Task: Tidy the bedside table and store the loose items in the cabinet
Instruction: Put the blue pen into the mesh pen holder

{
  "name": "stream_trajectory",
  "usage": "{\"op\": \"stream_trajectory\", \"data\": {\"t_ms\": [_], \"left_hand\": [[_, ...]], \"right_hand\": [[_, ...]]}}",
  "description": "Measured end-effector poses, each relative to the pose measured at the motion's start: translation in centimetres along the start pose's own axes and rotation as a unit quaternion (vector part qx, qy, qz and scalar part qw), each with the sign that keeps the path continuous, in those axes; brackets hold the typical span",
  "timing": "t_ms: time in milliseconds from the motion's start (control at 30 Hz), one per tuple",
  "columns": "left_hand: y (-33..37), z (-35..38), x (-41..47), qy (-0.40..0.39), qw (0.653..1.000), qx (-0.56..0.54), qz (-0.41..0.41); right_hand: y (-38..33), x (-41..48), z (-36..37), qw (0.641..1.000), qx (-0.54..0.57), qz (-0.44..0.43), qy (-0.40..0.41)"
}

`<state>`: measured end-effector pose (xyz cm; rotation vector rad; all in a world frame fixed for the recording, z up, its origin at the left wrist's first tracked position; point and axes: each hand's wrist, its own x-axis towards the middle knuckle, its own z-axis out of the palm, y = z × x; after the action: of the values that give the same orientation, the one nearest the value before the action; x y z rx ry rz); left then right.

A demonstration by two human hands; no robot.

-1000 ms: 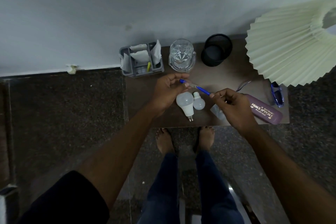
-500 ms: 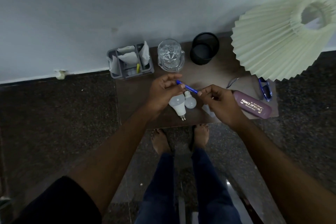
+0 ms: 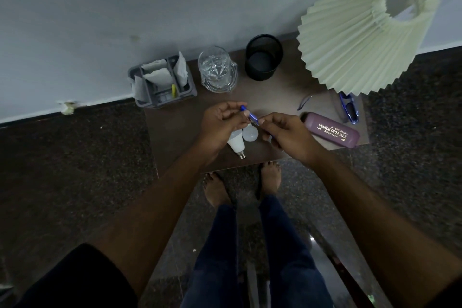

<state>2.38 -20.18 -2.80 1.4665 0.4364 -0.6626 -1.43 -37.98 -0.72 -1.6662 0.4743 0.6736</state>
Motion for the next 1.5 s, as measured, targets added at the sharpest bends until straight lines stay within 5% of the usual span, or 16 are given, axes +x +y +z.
{"op": "stream_trajectory", "data": {"t_ms": [367, 800, 1100, 1500], "left_hand": [[0.5, 1.8, -0.8, -0.051, 0.995, 0.076, 0.028], [0.7, 2.8, -1.3, -0.09, 0.995, 0.046, 0.015], [1.0, 2.7, -0.3, 0.012, 1.0, -0.006, -0.009], [8.0, 3.6, 2.6, 0.041, 0.989, 0.02, 0.138]], "right_hand": [[-1.9, -0.5, 0.7, 0.99, 0.017, 0.14, 0.008], [-1.6, -0.6, 0.3, 0.989, 0.071, 0.132, -0.017], [-1.1, -0.1, -0.5, 0.998, 0.06, 0.036, -0.006], [-5.6, 2.9, -2.6, 0.976, 0.035, -0.193, 0.099]]}}
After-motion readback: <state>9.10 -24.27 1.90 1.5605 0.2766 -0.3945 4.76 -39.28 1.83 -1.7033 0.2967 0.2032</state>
